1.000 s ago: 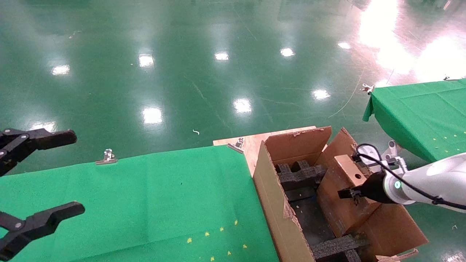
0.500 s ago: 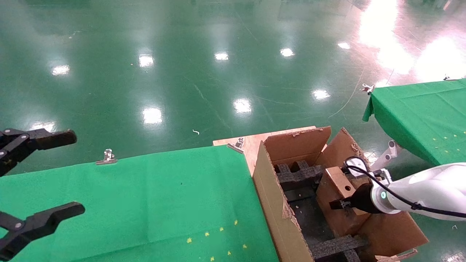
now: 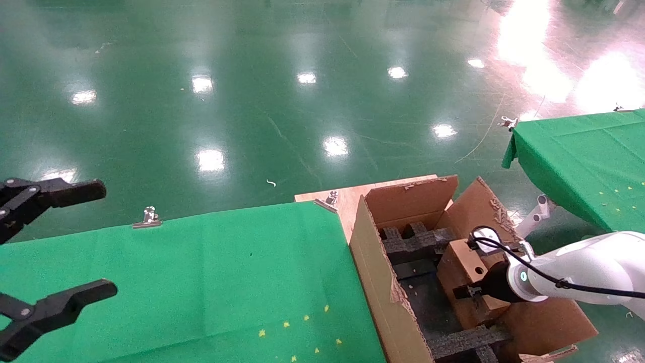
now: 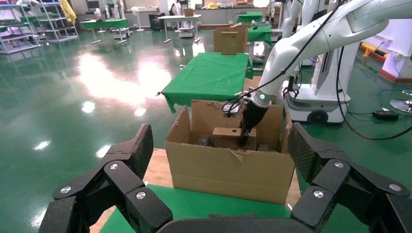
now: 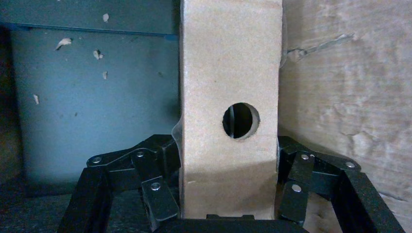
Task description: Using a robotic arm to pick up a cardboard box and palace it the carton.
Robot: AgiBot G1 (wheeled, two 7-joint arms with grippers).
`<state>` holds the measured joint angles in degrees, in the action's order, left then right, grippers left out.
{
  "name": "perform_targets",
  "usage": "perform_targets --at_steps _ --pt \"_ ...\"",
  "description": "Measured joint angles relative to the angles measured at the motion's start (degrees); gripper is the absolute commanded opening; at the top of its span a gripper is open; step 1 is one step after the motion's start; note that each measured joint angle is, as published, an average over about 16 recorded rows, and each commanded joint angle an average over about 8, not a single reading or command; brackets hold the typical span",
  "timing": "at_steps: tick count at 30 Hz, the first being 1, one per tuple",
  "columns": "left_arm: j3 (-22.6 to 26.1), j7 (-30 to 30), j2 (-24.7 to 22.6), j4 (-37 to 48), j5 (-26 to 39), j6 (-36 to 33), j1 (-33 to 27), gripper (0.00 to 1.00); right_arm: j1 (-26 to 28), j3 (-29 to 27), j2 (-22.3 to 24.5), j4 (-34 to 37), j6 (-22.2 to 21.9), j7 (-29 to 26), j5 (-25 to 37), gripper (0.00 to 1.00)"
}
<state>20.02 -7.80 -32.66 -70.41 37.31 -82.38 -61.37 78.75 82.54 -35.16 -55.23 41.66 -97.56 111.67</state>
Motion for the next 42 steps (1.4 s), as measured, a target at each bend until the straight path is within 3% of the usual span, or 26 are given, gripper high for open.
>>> perform_targets --at_steps 2,3,29,42 --pt "0.0 0.0 0.0 0.0 0.0 0.0 0.0 1.00 -0.1 0.0 -0.2 0.3 0.0 0.5 -0.3 0.92" --pt "0.0 0.0 0.0 0.0 0.0 0.0 0.0 1.00 -0.1 0.0 -0.2 0.4 0.0 0.6 -0.5 1.00" --pt "0.0 0.0 0.0 0.0 0.0 0.0 0.0 1.00 1.4 -0.2 0.2 -0.7 0.6 -0.2 1.1 1.00" --pt "0.0 0.0 0.0 0.0 0.0 0.0 0.0 1.00 8.8 -3.4 3.2 -9.0 0.8 0.2 1.7 1.00"
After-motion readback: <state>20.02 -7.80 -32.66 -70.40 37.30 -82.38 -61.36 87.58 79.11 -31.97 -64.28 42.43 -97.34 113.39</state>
